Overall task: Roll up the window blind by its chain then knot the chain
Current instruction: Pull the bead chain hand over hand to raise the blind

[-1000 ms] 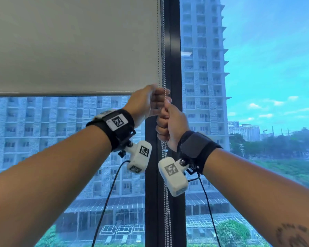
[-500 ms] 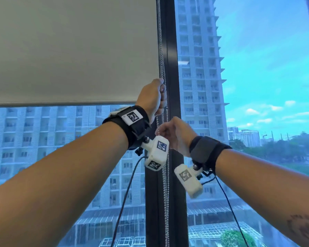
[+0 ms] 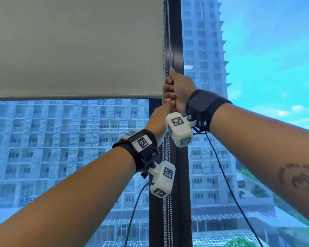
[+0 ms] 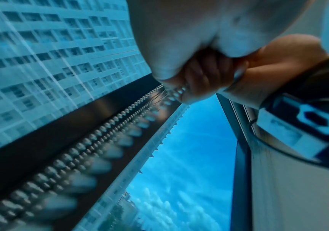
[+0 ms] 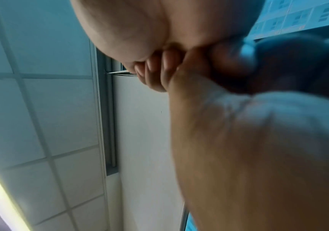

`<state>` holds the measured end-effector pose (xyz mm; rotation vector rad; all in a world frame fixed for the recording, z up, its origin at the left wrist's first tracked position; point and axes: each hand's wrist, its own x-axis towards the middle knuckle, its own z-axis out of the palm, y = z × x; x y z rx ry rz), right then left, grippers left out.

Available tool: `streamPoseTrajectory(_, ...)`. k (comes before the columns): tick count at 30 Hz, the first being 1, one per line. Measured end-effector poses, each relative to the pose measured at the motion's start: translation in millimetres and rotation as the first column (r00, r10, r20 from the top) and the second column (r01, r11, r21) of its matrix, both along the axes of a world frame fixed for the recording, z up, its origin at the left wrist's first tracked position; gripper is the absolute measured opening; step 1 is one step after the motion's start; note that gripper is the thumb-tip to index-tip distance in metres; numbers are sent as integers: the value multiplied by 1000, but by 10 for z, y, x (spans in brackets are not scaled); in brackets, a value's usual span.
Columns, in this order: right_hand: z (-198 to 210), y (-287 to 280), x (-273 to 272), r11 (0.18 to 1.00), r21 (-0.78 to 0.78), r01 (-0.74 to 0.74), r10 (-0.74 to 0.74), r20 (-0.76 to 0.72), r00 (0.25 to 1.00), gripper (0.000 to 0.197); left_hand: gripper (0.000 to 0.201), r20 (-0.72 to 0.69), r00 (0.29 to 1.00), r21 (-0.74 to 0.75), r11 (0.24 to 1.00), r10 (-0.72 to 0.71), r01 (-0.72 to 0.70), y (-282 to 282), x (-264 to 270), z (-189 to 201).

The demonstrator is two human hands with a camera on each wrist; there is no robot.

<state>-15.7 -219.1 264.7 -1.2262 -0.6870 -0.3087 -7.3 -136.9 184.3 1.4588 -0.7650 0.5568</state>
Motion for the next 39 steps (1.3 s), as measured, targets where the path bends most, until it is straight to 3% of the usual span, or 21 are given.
streamPoseTrajectory(6,-88,-2,-116,996,84,-10,6,43,999,47,30,-86,996,77,997,-13,20,285,137,-143)
streamPoseTrajectory(10,-211,23,-58,994,108,-23,19,45,999,49,47,-44,999,100,994,-32,37,403,129,139)
streamPoseTrajectory(15,-442,22,27,996,78,-35,32,36,999,50,45,-32,990,122,983,-135,137,344,-35,470)
streamPoseTrajectory(21,-662,9,116,998,32,-52,52,-9,999,49,49,-42,996,163,983,-77,83,285,-60,645)
streamPoseTrajectory(28,-1003,13,210,997,-62,-45,41,-70,997,46,36,-93,990,-12,994,-108,107,86,-25,578)
streamPoseTrajectory(34,-1073,-106,313,958,-286,3,-10,-23,1000,33,38,-73,997,-22,1000,-20,19,39,57,377)
streamPoseTrajectory(36,-1010,-173,345,959,-281,-33,26,-31,999,32,38,-40,999,-37,999,31,-32,65,52,361)
streamPoseTrajectory(39,-821,-267,342,967,-251,47,-42,23,999,35,37,37,985,-29,985,170,-169,84,107,326)
